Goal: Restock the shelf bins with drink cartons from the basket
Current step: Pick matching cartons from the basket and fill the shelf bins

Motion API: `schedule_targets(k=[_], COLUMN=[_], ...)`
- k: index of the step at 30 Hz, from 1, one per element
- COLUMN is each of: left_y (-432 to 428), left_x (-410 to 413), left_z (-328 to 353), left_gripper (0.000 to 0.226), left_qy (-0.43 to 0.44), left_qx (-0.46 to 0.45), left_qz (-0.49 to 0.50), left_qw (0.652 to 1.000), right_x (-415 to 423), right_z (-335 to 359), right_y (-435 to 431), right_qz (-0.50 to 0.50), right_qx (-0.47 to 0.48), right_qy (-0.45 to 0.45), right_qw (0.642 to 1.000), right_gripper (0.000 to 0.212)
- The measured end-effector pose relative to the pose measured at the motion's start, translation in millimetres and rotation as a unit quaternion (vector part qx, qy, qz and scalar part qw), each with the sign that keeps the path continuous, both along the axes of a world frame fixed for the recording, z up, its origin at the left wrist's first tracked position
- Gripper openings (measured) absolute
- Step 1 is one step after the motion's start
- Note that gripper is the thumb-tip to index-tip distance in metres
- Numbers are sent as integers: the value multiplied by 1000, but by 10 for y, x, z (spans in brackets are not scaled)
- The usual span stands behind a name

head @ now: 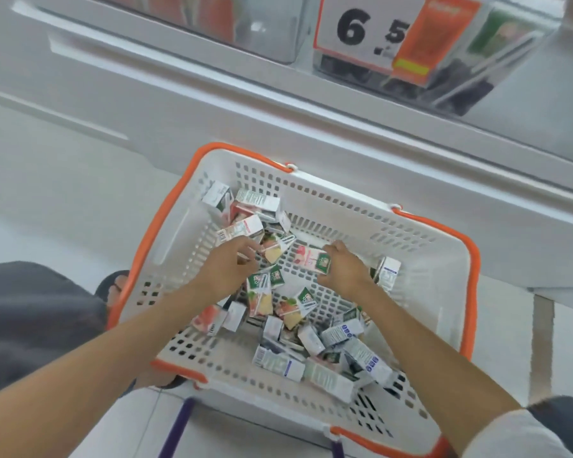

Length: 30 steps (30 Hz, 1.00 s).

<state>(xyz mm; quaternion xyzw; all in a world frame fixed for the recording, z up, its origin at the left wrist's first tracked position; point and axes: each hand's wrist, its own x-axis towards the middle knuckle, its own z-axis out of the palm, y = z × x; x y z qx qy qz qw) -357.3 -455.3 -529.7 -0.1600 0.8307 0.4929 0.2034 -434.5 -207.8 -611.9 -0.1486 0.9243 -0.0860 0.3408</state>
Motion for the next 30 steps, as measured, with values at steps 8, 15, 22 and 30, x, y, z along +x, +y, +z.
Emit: schedule_targets(k=[8, 15, 22, 30], left_y=[117, -149, -73, 158], left_x=[-79, 44, 93, 56], left_z=[-7, -77, -31, 326], left_gripper=[50, 75, 70, 58], left_qy=[-244, -204, -183, -113], left_qx=[220, 177, 143, 129], left_qz=[26, 111, 118, 98], left_qw=[944, 957, 965, 980], right_x=[50, 517, 456, 667], right_z=[609, -229, -198, 38], right_y=[-335, -381, -257, -316], right_qz=[-109, -108, -135, -167], right_qx=[-361, -18, -30, -56], right_qy=[-227, -243, -253, -188], right_qw=[898, 964, 958, 966], right_gripper=[81, 70, 44, 55])
